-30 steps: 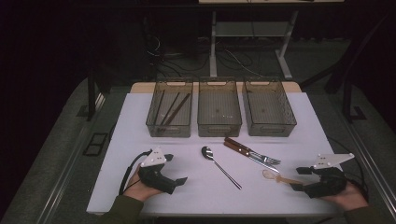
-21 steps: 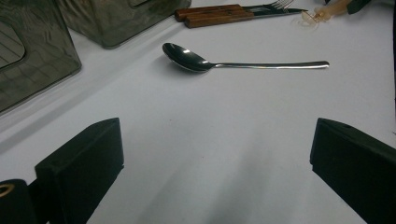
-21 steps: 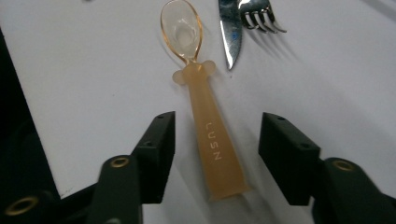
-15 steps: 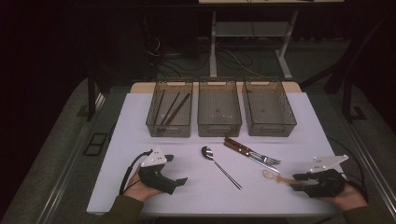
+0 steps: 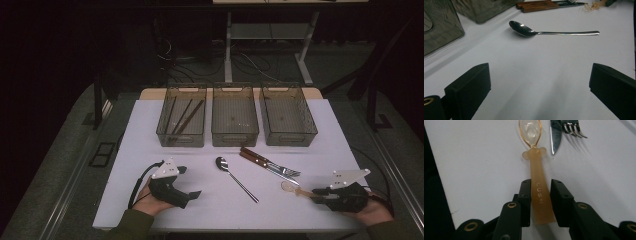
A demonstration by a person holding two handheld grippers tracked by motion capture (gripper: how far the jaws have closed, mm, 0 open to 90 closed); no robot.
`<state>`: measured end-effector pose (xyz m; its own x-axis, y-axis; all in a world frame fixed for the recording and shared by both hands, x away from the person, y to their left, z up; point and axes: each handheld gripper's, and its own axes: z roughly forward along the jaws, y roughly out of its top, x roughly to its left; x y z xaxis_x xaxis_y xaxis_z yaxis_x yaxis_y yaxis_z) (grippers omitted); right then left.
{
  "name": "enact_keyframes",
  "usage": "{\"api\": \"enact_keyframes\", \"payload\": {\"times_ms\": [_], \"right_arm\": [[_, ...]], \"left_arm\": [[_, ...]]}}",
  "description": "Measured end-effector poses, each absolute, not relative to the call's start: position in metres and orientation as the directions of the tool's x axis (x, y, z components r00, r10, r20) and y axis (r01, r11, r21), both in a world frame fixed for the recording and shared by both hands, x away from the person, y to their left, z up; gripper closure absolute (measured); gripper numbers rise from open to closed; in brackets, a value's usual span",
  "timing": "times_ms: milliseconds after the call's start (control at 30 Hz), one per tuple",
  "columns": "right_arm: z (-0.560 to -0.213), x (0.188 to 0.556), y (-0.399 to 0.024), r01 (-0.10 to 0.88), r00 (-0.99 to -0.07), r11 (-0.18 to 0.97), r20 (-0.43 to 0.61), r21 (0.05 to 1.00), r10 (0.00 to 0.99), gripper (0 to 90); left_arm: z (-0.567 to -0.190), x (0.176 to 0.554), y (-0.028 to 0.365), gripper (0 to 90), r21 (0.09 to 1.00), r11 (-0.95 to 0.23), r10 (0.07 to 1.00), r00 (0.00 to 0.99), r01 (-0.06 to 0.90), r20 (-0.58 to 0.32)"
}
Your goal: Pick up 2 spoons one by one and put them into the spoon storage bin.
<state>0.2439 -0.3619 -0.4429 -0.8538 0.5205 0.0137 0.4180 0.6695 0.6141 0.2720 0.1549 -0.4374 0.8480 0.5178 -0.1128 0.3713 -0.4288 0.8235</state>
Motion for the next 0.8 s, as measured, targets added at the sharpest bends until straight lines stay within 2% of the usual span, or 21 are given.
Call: {"api": "enact_keyframes", "payload": {"times_ms": [333, 800], "right_arm": [[-0.4427, 0.243, -0.3615, 0.4, -0.863, 0.679, 0.004, 0.616, 0.506, 73.8], [-0.4396, 0.245, -0.3633, 0.438, -0.852, 0.626, 0.075, 0.645, 0.519, 73.9]], "left_arm": [[-0.4373, 0.2719, 0.1549, 3.3, 0.823, -0.429, 0.516, 0.849, 0.372, -0.114], [-0.4372, 0.2719, 0.1543, 3.3, 0.823, -0.434, 0.508, 0.854, 0.367, -0.113]]}}
